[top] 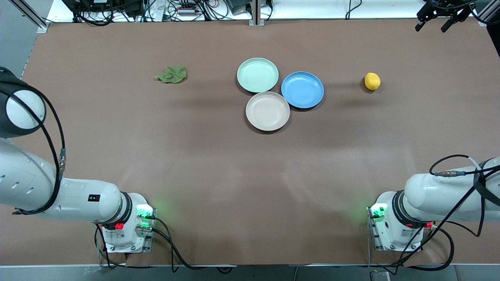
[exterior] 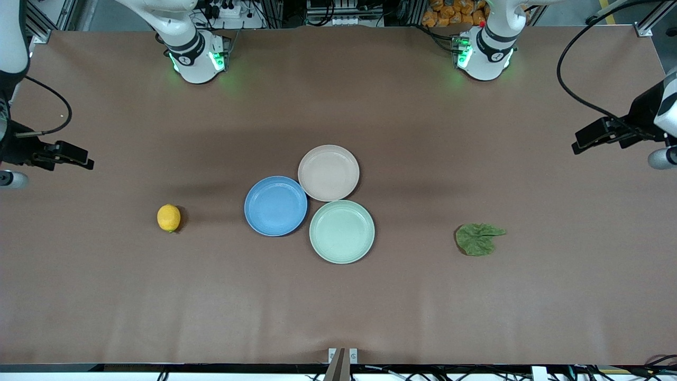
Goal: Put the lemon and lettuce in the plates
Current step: 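Reach the right gripper to the lemon while the left gripper reaches the lettuce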
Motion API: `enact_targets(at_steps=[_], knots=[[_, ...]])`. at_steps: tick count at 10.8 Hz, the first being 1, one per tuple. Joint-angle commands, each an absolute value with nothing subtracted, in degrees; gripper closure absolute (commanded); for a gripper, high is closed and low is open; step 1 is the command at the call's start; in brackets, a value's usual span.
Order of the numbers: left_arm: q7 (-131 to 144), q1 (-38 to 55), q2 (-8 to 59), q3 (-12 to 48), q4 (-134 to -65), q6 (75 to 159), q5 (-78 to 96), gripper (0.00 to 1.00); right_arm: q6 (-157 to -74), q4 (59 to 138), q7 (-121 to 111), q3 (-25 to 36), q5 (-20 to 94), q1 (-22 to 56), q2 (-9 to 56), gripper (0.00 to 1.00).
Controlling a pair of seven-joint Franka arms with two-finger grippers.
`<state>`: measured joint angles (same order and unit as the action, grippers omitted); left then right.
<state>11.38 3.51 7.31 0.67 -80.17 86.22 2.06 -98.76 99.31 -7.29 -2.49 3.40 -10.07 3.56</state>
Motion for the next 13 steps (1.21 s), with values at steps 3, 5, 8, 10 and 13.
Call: enact_targets(at_steps=[3,5,8,10,13], knots=[[9.76,5.17,20.26,0.62,-79.98,96.13,2.11,0.00,-102.57,102.83,-8.00,-2.72,4.66,-9.93,3.69,0.00],[9.84,5.01,27.30,0.62,-80.94,100.35,2.54,0.00,-102.57,103.35,-8.00,-2.81,4.66,-9.93,3.78,0.00],[10.37,5.36,36.02,0.62,-80.86,106.60,2.64,0.00,-104.75,103.71,-7.47,-2.90,4.66,-8.35,5.18,0.00],[10.72,5.97,38.40,0.62,-80.86,107.66,2.72,0.00,-111.23,107.38,-7.56,-2.90,4.66,-8.00,7.55,0.00],[10.81,7.29,41.39,0.53,-81.47,109.68,2.37,0.00,-124.32,114.41,-7.47,-3.08,4.66,-7.03,11.59,0.00]])
